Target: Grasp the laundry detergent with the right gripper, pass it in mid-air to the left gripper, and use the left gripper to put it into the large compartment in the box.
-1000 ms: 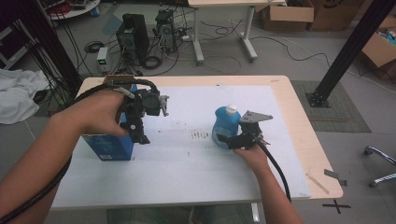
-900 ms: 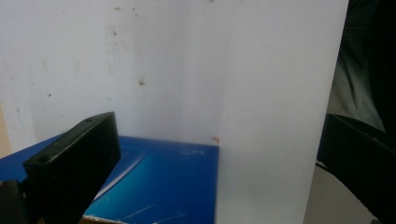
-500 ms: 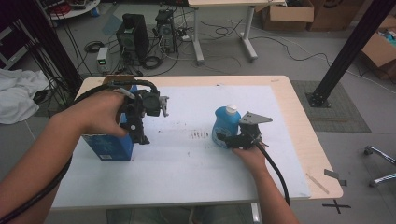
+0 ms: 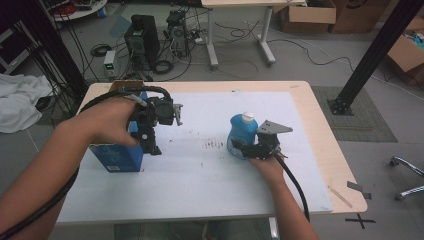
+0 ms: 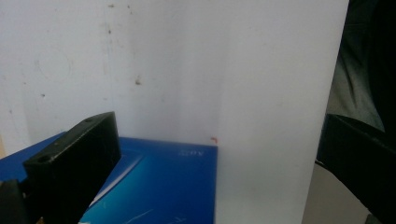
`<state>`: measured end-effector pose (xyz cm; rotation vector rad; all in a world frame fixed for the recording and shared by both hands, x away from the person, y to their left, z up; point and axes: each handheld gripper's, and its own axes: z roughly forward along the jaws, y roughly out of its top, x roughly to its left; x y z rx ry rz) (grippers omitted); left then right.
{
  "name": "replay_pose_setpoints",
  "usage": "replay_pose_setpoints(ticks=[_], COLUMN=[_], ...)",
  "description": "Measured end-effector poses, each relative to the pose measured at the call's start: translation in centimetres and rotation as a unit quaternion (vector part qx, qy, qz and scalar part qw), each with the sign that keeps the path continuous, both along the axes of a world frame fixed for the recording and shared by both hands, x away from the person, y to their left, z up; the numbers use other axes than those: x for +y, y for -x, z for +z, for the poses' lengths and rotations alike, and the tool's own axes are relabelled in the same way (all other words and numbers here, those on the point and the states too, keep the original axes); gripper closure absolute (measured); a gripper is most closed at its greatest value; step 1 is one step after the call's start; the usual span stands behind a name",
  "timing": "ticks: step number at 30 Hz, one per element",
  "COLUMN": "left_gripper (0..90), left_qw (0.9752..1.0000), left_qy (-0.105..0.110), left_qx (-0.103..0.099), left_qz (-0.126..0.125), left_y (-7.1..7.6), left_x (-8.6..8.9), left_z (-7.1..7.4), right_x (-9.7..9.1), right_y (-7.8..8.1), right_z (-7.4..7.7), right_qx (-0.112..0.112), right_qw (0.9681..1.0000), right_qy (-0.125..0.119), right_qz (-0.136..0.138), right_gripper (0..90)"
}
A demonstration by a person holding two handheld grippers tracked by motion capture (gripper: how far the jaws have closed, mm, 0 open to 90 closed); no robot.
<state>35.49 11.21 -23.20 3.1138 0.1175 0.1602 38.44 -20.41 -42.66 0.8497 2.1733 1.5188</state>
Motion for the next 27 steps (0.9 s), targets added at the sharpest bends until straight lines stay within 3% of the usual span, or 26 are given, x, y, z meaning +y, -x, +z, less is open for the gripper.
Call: replay_pose_setpoints(ticks=[7,27], left_gripper=[0.1,0.1], left_qw=[1.0000,1.0000], left_qy=[0.002,0.006], left_qx=[-0.002,-0.002], left_qz=[-0.003,0.001], left_y=[0.04,0.08], left_x=[-0.15,0.25], left_z=[0.14,0.18], right_x=[-0.28,0.11], right_y=[0.15,0.45], right_z=[0.08,-0.18], right_qx=[-0.008,-0.016], right_qw=[0.9999,0.9998], right_qy=[-0.004,-0.013], right_qz=[-0.008,0.003], right_gripper=[22.4,38.5])
